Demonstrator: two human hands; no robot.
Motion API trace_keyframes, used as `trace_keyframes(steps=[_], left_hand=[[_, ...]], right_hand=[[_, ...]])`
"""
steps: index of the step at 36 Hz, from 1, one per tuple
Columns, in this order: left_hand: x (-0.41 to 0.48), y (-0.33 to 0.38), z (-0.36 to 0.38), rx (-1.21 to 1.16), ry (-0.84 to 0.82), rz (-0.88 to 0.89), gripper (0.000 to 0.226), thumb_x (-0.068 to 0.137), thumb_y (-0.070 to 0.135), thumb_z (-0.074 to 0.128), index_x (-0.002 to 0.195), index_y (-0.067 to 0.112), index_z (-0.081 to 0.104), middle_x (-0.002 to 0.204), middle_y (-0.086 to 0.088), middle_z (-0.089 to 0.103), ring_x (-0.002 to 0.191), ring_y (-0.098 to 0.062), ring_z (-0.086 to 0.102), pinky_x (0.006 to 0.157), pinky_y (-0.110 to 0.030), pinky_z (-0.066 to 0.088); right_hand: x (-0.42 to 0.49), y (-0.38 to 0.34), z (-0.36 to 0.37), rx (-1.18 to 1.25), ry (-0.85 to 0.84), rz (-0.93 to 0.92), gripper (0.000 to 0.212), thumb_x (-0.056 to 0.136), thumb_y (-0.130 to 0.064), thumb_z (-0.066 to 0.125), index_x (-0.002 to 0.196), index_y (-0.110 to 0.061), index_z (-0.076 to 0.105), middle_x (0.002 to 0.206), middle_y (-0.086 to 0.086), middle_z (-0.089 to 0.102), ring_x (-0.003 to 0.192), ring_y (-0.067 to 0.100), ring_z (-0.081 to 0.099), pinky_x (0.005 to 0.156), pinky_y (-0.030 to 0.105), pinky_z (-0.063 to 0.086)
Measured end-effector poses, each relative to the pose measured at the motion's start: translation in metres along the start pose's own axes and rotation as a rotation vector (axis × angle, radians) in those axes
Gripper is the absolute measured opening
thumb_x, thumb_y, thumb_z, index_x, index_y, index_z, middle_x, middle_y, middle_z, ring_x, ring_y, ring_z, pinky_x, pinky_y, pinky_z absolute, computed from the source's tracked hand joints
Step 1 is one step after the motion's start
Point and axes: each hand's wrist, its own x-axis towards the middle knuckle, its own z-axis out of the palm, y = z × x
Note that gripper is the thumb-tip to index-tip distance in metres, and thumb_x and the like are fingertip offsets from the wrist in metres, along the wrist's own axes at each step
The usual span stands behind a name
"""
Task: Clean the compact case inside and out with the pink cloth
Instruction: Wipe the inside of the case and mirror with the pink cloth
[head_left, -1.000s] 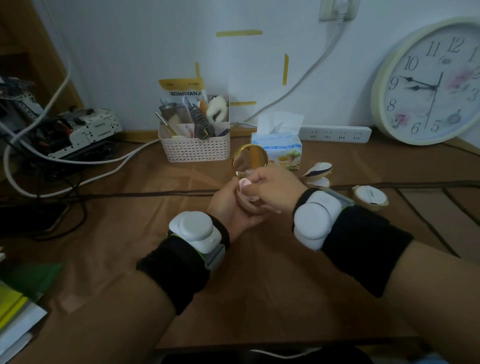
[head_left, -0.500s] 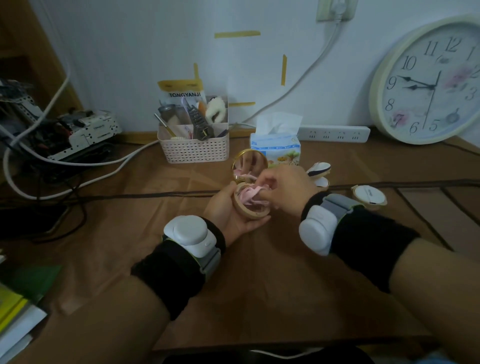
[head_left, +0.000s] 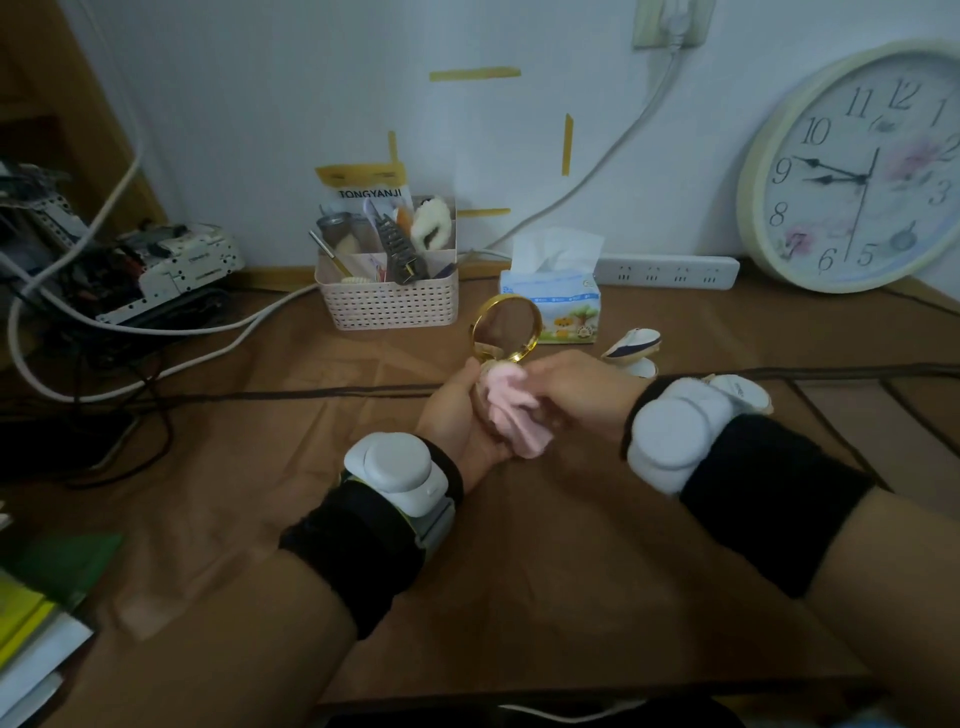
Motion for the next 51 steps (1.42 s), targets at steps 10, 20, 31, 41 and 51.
trace_keyframes(steps=[10, 20, 31, 41, 51], left_hand=[[-0.001, 0.009, -0.013, -0.077, 0.062, 0.071, 0.05, 0.097, 0.044, 0.025, 0.131, 0.013, 0.047, 0.127, -0.013, 0.058, 0.093, -0.027, 0.062, 0.065, -0.041, 0.05], [-0.01, 0.009, -0.002, -0.004, -0.062, 0.039, 0.05, 0.097, 0.044, 0.022, 0.123, 0.016, 0.054, 0.111, -0.008, 0.065, 0.096, -0.023, 0.062, 0.071, -0.036, 0.051], [-0.006, 0.005, -0.005, 0.009, -0.059, 0.032, 0.052, 0.097, 0.045, 0.02, 0.127, 0.016, 0.051, 0.113, -0.012, 0.063, 0.095, -0.025, 0.06, 0.077, -0.039, 0.048], [-0.006, 0.0, -0.002, -0.015, -0.159, 0.055, 0.039, 0.094, 0.035, 0.038, 0.121, 0.016, 0.058, 0.104, -0.011, 0.069, 0.095, -0.026, 0.066, 0.082, -0.043, 0.054], [-0.007, 0.009, -0.002, -0.024, -0.089, 0.057, 0.05, 0.098, 0.041, 0.019, 0.123, 0.014, 0.054, 0.102, -0.01, 0.066, 0.093, -0.021, 0.059, 0.086, -0.039, 0.046]], right_hand=[[0.009, 0.025, -0.023, -0.136, 0.47, -0.011, 0.027, 0.087, -0.016, 0.036, 0.096, -0.007, 0.06, 0.076, 0.013, 0.068, 0.062, 0.024, 0.063, 0.061, 0.033, 0.053], [0.003, 0.004, 0.005, -0.254, 0.331, -0.234, 0.02, 0.082, -0.026, 0.062, 0.096, -0.019, 0.075, 0.097, 0.007, 0.072, 0.092, 0.023, 0.064, 0.086, 0.044, 0.05], [-0.002, -0.006, 0.01, -0.223, 0.133, -0.255, 0.019, 0.085, -0.026, 0.056, 0.086, -0.014, 0.07, 0.08, 0.002, 0.069, 0.077, 0.013, 0.06, 0.075, 0.03, 0.046], [0.006, -0.008, 0.015, -0.225, 0.327, -0.349, 0.01, 0.073, -0.026, 0.07, 0.082, -0.023, 0.073, 0.104, -0.007, 0.07, 0.097, 0.004, 0.055, 0.075, 0.018, 0.033], [-0.001, -0.003, 0.012, -0.514, 0.238, -0.304, 0.021, 0.086, -0.029, 0.055, 0.09, -0.014, 0.069, 0.096, 0.01, 0.067, 0.087, 0.021, 0.058, 0.08, 0.031, 0.044]])
